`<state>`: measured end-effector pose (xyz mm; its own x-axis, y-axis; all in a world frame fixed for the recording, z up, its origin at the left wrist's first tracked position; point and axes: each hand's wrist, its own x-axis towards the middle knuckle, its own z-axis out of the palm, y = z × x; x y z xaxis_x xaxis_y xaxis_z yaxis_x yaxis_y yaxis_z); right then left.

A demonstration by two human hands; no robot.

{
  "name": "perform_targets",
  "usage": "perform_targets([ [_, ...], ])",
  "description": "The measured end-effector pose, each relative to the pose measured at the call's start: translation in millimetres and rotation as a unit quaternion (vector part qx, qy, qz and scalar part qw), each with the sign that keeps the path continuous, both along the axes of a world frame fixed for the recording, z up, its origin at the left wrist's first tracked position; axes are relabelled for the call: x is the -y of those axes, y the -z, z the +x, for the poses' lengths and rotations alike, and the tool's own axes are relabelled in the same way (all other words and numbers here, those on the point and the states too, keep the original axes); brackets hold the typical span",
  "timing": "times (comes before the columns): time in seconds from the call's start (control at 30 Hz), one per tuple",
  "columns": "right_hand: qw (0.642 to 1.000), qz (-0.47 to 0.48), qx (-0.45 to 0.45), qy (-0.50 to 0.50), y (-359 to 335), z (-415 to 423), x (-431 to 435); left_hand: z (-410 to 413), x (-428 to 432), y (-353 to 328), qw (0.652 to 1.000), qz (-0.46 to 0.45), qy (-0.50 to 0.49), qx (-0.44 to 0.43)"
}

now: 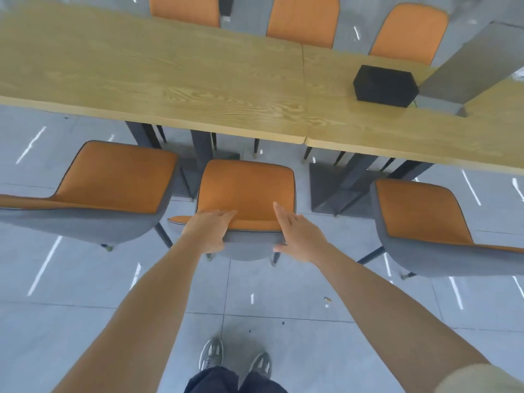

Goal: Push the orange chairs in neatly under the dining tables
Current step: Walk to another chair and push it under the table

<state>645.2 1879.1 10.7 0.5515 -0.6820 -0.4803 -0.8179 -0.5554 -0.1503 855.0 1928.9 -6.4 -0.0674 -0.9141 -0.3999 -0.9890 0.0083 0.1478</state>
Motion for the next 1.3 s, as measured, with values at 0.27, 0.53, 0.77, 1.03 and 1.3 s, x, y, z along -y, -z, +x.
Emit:
perform_targets([
  [0.27,0.996,-0.066,-0.023,0.062,9.4,8.1,7.5,-0.2,5.2,7.4,0.999,-0.033,0.007,0.029],
  [0.53,0.996,-0.076,-0.036,0.019,2.2,-15.5,12.7,-22.4,7.8,7.6,0.997,-0.069,0.020,0.040],
  [0.77,0.994,-0.082,-0.069,0.006,6.2,-58.6,19.2,-64.7,10.6,12.3,0.998,-0.059,0.024,0.019],
  [1.03,0.991,-0.090,-0.074,0.062,4.5,-113.7,29.3,-120.9,34.4,13.0,0.996,-0.074,0.052,0.015],
  [1.3,0.988,-0.104,-0.041,0.107,9.9,-133.6,39.8,-140.1,56.1,15.3,0.995,-0.077,0.055,0.027],
])
